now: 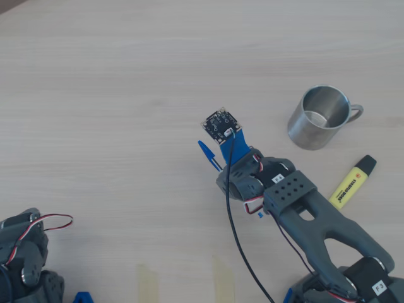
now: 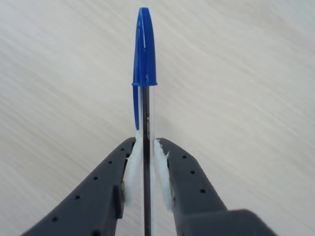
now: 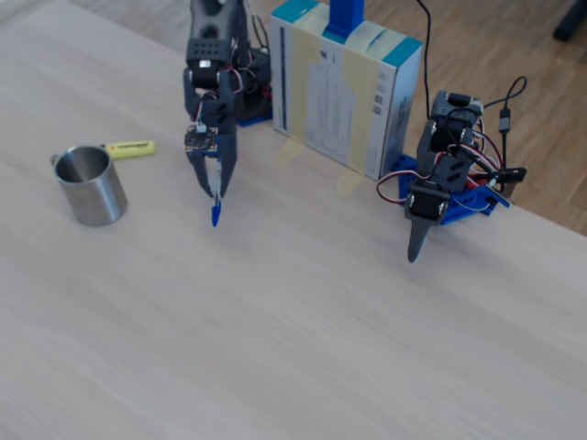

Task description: Grab the blue pen and put it in the silver cup.

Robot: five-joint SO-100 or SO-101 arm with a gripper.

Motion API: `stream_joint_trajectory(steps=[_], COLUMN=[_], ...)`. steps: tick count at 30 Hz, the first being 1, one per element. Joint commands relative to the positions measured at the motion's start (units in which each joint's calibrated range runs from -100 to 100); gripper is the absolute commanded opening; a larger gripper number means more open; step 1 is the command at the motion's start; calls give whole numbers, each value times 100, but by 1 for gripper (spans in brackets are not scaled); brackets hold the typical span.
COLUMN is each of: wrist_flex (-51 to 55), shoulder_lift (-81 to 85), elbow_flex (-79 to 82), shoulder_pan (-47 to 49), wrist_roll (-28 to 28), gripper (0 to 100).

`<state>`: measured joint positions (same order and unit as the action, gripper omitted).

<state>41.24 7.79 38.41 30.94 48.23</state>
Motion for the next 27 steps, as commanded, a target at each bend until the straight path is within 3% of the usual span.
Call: stream_joint_trajectory(steps=[1,18,27], wrist_flex=[-78,-112,-1125], shoulder_lift=[484,2072,2886], elbow_flex=[-27,-36,590], shoulder_pan=[39,179,161], wrist_roll=[30,264,290], gripper=[2,2,2])
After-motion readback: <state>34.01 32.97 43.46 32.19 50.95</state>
